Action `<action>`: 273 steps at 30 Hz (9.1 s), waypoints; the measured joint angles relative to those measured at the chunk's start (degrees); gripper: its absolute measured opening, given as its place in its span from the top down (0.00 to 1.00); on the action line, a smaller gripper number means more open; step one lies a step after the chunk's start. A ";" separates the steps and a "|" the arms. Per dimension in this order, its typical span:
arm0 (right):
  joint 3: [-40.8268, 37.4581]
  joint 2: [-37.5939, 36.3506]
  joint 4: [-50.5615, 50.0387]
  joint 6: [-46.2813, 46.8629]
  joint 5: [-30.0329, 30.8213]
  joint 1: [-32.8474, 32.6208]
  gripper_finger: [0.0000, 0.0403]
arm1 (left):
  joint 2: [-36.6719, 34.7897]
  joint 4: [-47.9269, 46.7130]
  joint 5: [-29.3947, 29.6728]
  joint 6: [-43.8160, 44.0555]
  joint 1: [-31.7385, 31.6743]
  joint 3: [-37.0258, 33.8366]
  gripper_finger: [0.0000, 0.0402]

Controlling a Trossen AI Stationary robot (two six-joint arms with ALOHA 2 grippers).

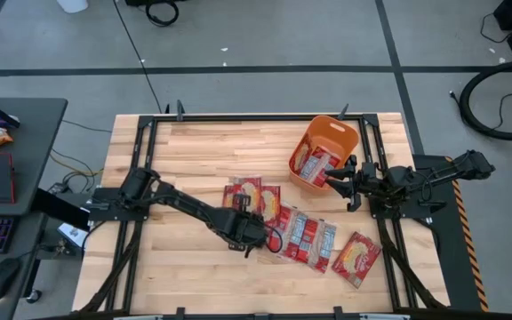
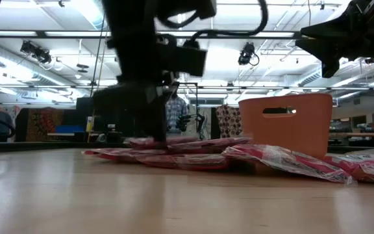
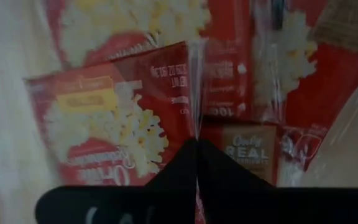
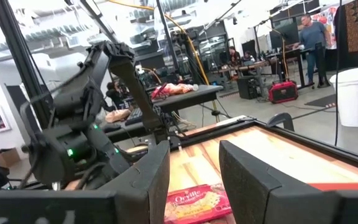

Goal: Sort popcorn bags into baskets
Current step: Put the red popcorn bag into the orange bin

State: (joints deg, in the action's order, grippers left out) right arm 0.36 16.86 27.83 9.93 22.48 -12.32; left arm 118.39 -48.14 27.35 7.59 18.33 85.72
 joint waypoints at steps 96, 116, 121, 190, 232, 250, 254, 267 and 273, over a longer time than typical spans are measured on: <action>0.00 0.00 -0.04 0.00 -0.02 0.00 0.64 | 13.23 0.85 -27.49 -34.05 -28.20 46.66 0.59; 0.00 0.00 -0.04 0.00 -0.02 0.00 0.64 | 13.45 -20.45 -23.96 -13.50 -10.40 40.07 0.69; 0.00 0.00 -0.04 0.00 -0.02 0.00 0.64 | 13.62 -18.19 -13.01 -6.51 -5.21 32.91 0.65; 0.00 0.10 0.47 0.00 -0.02 0.00 0.64 | 4.65 -3.42 -5.22 -24.66 -18.85 49.18 0.99; 0.00 0.27 0.57 0.00 -0.01 0.01 0.64 | 9.77 60.05 -24.31 -22.38 -37.37 25.00 0.99; 0.00 0.27 0.58 0.00 -0.02 0.01 0.64 | 9.99 36.94 -27.36 -25.22 -33.38 29.46 1.00; -0.01 0.26 0.57 0.00 -0.02 0.02 0.64 | 10.21 40.51 -27.18 -28.00 -33.91 29.46 1.00; 0.00 0.26 0.72 0.00 -0.02 0.01 0.64 | 15.08 42.85 -26.57 -32.45 -34.86 29.47 0.90; 0.00 0.28 0.79 0.00 -0.02 0.02 0.64 | 15.06 30.88 -25.76 -37.21 -31.34 29.39 0.75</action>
State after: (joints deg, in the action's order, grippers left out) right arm 0.36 17.15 28.62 9.93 22.46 -12.29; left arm 133.45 -17.25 1.58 -29.62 -13.00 115.11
